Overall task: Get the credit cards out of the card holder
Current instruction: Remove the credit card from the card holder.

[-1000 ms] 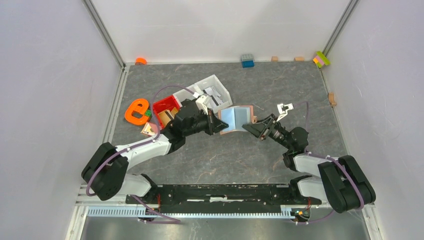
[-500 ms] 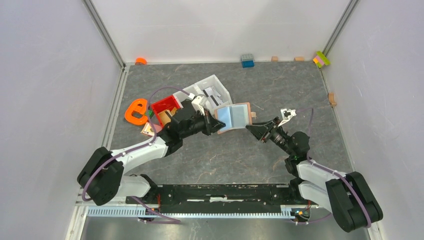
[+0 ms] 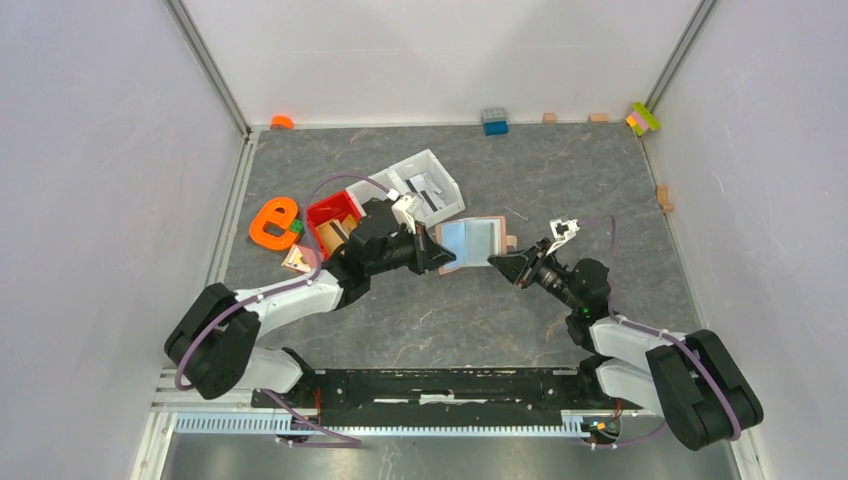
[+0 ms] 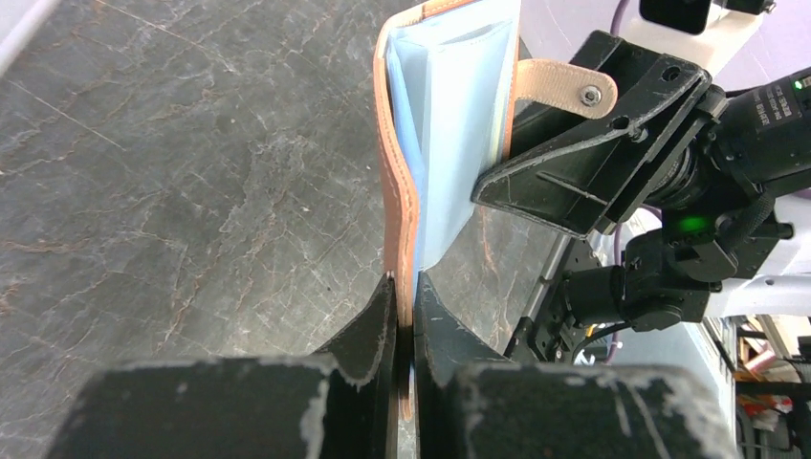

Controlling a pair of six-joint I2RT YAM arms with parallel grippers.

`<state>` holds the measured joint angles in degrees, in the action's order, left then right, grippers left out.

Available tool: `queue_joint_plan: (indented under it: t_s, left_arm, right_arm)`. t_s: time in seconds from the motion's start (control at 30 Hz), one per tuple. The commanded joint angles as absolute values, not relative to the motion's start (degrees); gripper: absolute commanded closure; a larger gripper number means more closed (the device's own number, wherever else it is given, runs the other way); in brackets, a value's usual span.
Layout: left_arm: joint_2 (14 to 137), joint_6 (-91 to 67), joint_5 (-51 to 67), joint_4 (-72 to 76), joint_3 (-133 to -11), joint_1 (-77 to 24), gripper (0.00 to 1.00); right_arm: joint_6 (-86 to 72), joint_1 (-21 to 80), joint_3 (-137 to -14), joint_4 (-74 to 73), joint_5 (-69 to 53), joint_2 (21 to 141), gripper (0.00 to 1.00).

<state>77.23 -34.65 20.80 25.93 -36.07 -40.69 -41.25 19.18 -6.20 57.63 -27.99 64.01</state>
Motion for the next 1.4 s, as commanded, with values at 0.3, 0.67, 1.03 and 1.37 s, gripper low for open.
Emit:
queue_joint_plan:
  t_s: [0.3,0.67,1.03,1.37]
  left_arm:
    - [81.7,-38.3,28.7,33.2,-40.0,-40.9,0.89]
    - [79.9,-37.1,20.8,27.0,-39.7,-40.8,0.87]
    - [79.5,-37.1,20.5,27.2,-39.4,-40.8,0.87]
    - [80.6,-38.6,24.8,31.2,-39.2,-40.8,0.87]
  right_arm:
    - [-37.1,22.6,-10.1,55.7,-27.3,64.9,0.72]
    - [-31.4,23.4,-10.9,44.6,-20.4,56.1,0.5]
    - [-31.0,23.3,-10.0,42.3,-16.0,53.0,0.66]
    - [-30.8,23.4,-10.7,43.4,-18.7,54.7,0.71]
